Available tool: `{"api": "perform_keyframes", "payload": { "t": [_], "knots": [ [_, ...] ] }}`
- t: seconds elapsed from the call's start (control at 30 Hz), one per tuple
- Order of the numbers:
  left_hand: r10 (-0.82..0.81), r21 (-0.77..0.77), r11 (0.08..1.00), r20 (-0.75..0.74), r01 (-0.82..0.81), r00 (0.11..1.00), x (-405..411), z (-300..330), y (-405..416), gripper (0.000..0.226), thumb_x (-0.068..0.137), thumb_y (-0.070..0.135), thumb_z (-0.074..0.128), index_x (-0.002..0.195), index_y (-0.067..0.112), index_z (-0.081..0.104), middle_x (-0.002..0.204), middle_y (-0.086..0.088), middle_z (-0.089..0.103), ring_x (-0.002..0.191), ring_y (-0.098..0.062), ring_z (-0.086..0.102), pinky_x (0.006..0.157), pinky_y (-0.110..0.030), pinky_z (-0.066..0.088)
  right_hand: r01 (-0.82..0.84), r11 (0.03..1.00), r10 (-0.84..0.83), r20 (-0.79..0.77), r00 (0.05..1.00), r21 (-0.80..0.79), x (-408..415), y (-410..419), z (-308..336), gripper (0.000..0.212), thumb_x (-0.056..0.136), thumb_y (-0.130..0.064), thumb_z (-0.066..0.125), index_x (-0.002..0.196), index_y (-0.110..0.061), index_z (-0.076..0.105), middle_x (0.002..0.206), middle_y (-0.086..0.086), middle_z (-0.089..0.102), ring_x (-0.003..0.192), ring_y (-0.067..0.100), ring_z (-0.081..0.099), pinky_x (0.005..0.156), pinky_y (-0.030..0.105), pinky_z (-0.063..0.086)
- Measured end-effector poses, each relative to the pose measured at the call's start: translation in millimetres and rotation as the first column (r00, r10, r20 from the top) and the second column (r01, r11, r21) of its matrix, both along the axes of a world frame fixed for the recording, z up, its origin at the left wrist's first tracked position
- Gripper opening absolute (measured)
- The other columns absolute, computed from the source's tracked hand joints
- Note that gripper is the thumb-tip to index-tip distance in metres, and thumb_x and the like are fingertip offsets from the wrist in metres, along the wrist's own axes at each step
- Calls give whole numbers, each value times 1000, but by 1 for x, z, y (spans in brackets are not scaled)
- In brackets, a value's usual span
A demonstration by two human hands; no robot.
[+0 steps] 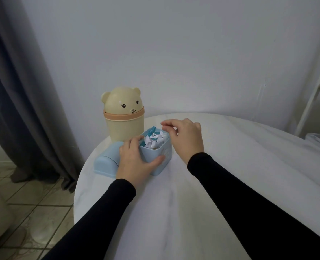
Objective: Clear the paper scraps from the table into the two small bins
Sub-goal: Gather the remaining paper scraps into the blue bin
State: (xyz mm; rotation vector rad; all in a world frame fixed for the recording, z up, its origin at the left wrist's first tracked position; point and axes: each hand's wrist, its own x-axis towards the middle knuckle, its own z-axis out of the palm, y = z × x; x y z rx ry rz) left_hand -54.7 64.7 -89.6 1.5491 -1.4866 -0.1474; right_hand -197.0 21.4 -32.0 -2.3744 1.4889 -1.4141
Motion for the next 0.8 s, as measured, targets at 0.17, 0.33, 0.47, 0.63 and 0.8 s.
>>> {"api": "perform_keyframes", "payload": {
  "t": [0.17, 0.33, 0.47, 0.63, 0.8],
  "knots": [
    [-3, 5, 1000, -6, 3, 1000, 1, 0, 1, 79, 65, 48, 79, 129, 23, 42, 114, 10, 41, 116, -12, 36, 91, -21, 31, -58, 990, 70, -97, 993, 126, 14, -11, 10, 17, 90, -41, 56, 100, -34, 69, 92, -14, 69, 98, 7, 48, 85, 30, 22],
    [-5, -1, 1000, 1, 5, 1000, 0, 2, 0, 79, 65, 49, 79, 129, 21, 42, 112, 12, 39, 114, -13, 36, 91, -21, 32, -71, 985, 92, -135, 986, 154, 15, -13, 7, 24, 96, -27, 47, 110, -38, 64, 97, -13, 69, 101, 9, 49, 85, 30, 21],
    [-20, 5, 1000, -20, 20, 1000, 0, 0, 2, 85, 64, 50, 79, 133, 20, 38, 118, 9, 41, 118, -13, 35, 95, -23, 33, -76, 996, 74, 56, 996, 40, 11, -2, -6, 25, 90, -42, 57, 114, -36, 61, 113, -16, 61, 108, 11, 49, 89, 30, 27],
    [-140, 50, 990, 143, 134, 980, 11, 8, 8, 106, 59, 52, 81, 144, 22, 25, 135, 4, 39, 124, -15, 34, 104, -27, 31, -268, 936, 203, 273, 940, 227, 6, 11, -41, 106, 50, -69, 73, 141, -42, 24, 146, -7, 22, 133, 6, 30, 106, 29, 29],
    [-68, 54, 997, 354, 52, 933, 33, 15, 20, 108, 52, 73, 58, 144, 33, 18, 145, 8, 33, 130, -19, 32, 104, -40, 33, -441, 827, 276, 433, 858, 348, 11, 7, -58, 132, 51, -39, 91, 144, -46, -1, 143, -15, 16, 131, 0, 27, 102, 19, 29]
  ]
}}
